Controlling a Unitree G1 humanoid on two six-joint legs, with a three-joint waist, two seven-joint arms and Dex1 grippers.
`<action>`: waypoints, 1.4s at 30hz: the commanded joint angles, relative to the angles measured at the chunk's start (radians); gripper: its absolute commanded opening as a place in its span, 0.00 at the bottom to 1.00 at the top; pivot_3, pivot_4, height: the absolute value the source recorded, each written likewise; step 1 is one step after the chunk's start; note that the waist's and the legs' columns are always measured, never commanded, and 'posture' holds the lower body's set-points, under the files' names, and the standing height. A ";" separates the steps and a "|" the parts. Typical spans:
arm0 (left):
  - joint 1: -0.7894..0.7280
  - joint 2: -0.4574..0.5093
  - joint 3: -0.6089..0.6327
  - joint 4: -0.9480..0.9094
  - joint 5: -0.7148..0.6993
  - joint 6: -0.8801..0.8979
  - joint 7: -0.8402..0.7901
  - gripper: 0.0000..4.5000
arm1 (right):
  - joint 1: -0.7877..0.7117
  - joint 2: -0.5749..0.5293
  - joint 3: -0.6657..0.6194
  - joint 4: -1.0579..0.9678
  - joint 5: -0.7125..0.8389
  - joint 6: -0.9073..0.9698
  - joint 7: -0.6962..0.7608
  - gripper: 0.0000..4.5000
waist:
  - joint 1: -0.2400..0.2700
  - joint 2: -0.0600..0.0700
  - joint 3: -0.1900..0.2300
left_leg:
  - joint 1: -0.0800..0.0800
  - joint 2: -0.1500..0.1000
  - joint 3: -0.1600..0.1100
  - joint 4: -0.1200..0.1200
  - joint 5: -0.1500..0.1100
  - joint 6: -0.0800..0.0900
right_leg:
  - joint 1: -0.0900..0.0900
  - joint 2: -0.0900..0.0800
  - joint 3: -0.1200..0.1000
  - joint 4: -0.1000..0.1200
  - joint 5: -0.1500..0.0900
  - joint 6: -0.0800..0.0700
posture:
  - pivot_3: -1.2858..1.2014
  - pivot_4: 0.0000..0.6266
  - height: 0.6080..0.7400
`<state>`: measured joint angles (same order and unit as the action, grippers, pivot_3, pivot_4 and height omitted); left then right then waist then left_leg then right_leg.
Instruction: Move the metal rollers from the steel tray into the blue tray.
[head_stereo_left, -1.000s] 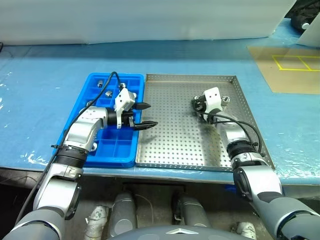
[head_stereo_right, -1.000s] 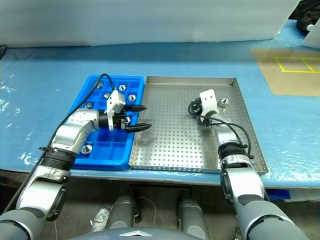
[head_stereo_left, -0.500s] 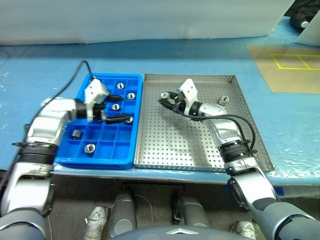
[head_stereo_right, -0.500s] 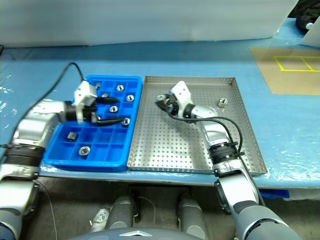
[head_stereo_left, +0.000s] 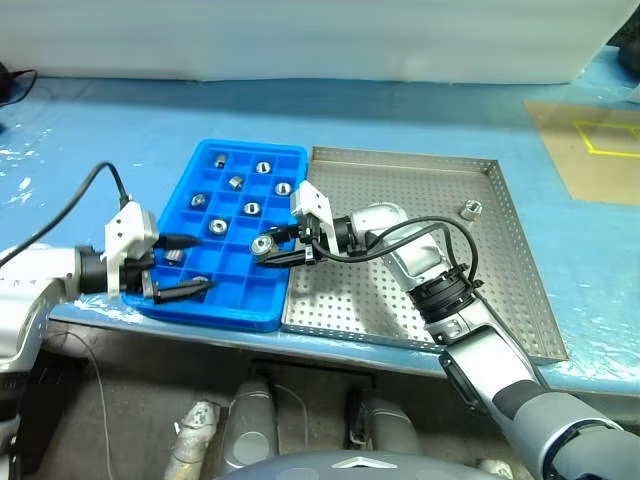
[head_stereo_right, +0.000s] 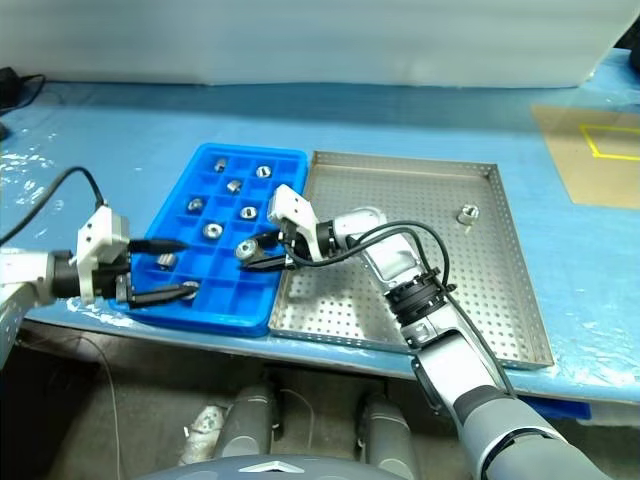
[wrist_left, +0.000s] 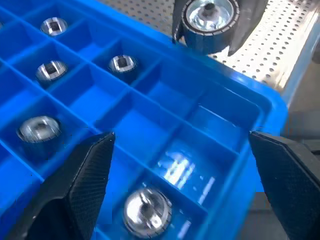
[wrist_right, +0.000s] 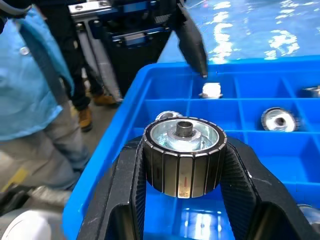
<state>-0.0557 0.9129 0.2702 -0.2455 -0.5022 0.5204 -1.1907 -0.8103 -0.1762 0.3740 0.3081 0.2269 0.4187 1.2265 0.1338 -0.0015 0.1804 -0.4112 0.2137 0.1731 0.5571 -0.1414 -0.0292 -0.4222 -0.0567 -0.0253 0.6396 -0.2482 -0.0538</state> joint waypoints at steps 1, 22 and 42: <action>0.035 0.005 0.071 -0.075 -0.037 0.022 0.043 1.00 | -0.017 0.030 0.017 0.009 0.036 0.033 0.057 0.36 | 0.014 0.000 0.000 | 0.000 0.001 0.000 -0.001 0.000 0.000 | 0.000 0.000 -0.001 0.000 0.000 0.000 | 0.64 0.24 1.00; -0.035 0.008 0.037 -0.034 -0.049 0.022 0.104 1.00 | -0.079 0.213 0.008 0.274 -0.114 -0.247 -0.105 0.36 | 0.016 -0.001 0.000 | 0.000 0.000 -0.002 -0.001 0.003 -0.005 | -0.001 0.001 0.000 0.001 0.000 0.000 | 0.63 0.24 1.00; -0.068 0.004 -0.003 -0.021 -0.048 0.021 0.102 1.00 | -0.056 0.252 -0.028 0.313 -0.156 -0.295 -0.267 0.80 | 0.016 -0.001 0.000 | 0.001 0.002 -0.002 -0.001 0.004 -0.006 | -0.001 0.003 0.000 0.002 -0.001 -0.001 | 0.62 0.24 1.00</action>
<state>-0.1116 0.9119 0.2674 -0.2640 -0.5459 0.5528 -1.0871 -0.8592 0.0654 0.3646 0.6376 0.0744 0.1323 0.9783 0.1501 -0.0023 0.1800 -0.4107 0.2157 0.1713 0.5562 -0.1377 -0.0355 -0.4230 -0.0533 -0.0255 0.6417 -0.2488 -0.0548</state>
